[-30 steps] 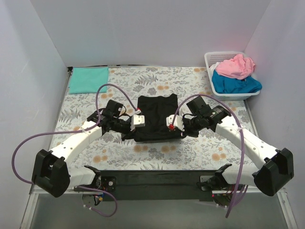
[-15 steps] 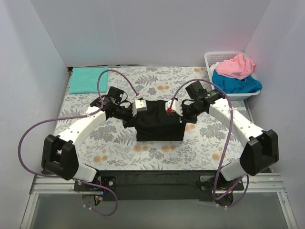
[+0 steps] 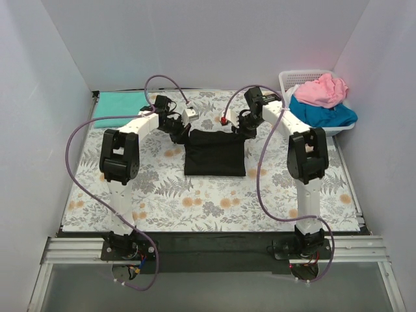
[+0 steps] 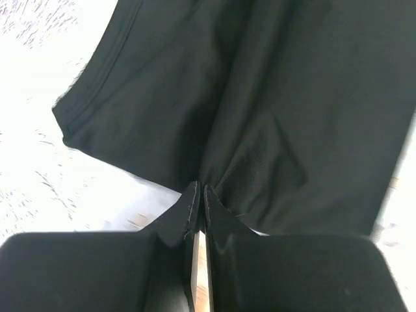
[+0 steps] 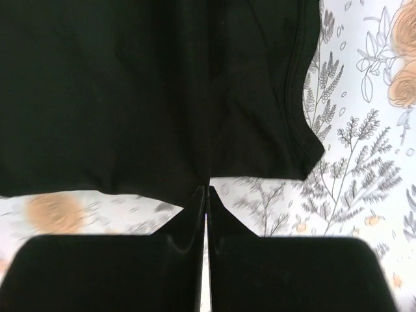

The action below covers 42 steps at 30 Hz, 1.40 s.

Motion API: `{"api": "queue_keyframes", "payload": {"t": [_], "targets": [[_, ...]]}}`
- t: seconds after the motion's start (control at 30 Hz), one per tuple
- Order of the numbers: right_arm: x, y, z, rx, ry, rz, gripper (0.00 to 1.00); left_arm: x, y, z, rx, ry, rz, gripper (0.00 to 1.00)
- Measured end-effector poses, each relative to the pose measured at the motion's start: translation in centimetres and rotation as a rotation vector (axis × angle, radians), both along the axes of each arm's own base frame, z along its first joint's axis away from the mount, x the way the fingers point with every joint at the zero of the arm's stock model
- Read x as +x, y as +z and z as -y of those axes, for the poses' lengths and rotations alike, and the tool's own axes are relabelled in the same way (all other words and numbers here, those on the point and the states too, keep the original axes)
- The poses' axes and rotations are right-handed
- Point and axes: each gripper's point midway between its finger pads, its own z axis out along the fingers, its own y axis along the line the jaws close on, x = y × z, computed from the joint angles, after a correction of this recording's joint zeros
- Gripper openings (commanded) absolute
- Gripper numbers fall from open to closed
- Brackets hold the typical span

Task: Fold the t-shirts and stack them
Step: Fold the tshirt

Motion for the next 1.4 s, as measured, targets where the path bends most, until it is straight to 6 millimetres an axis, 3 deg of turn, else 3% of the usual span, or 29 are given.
{"api": "queue_keyframes", "payload": {"t": [0.1,0.2,0.33,0.4,0.5,0.63,0.7,0.73,0.83,0.87,0.93,1.03,1.1,1.2,1.3,1.4], "targets": [[1.8,-3.5,0.0,-0.009,-0.011,-0.04,0.01,2.0,-2.9,-0.2,0.016,0.027,-0.032,0.0],[1.5,-6.1,0.1,-0.02,-0.012,-0.095,0.01,2.6,-4.1,0.2,0.001,0.038,-0.061,0.0],[1.2,-6.2,0.0,-0.012,-0.008,-0.086,0.01,1.6,-4.2,0.3,-0.007,0.038,-0.069,0.0],[0.2,-6.0,0.1,-0.005,-0.008,-0.081,0.01,-0.8,-4.2,0.1,-0.017,0.038,-0.093,0.0],[-4.0,-6.2,0.2,-0.001,-0.003,-0.135,0.01,-6.4,-4.1,-0.2,-0.011,0.03,-0.173,0.0],[-11.8,-6.0,0.0,0.002,-0.003,-0.253,0.01,-13.4,-4.1,-0.7,0.005,0.022,-0.285,0.0],[-15.5,-5.5,-0.1,0.008,-0.008,-0.303,0.01,-16.0,-3.8,-1.0,0.01,0.022,-0.323,0.0],[-17.2,-5.2,0.0,0.011,-0.012,-0.325,0.04,-16.9,-3.6,-1.1,0.007,0.024,-0.331,0.0],[-20.0,-4.1,0.1,0.029,-0.048,-0.367,0.29,-18.4,-2.5,-1.3,-0.01,0.026,-0.34,0.17],[-20.3,-3.7,0.0,0.037,-0.074,-0.379,0.36,-18.7,-1.9,-1.3,-0.018,0.025,-0.331,0.25],[-20.2,-3.1,-0.1,0.062,-0.133,-0.405,0.47,-18.8,-0.4,-1.2,-0.043,0.017,-0.291,0.31],[-19.9,-2.3,-0.2,0.108,-0.208,-0.454,0.47,-18.2,2.1,-0.8,-0.082,-0.005,-0.184,0.44],[-19.1,-1.2,-0.4,0.154,-0.265,-0.486,0.47,-17.8,3.7,-0.5,-0.098,-0.034,-0.104,0.46],[-16.3,1.4,-1.8,0.25,-0.322,-0.504,0.43,-17.3,5.3,1.4,-0.107,-0.129,0.009,0.45],[-14.2,3.0,-3.6,0.322,-0.341,-0.535,0.36,-18.1,5.2,3.7,-0.106,-0.242,0.075,0.41],[-12.8,3.2,-5.5,0.371,-0.36,-0.623,0.3,-19.0,3.9,5.5,-0.097,-0.328,0.091,0.4]]}}
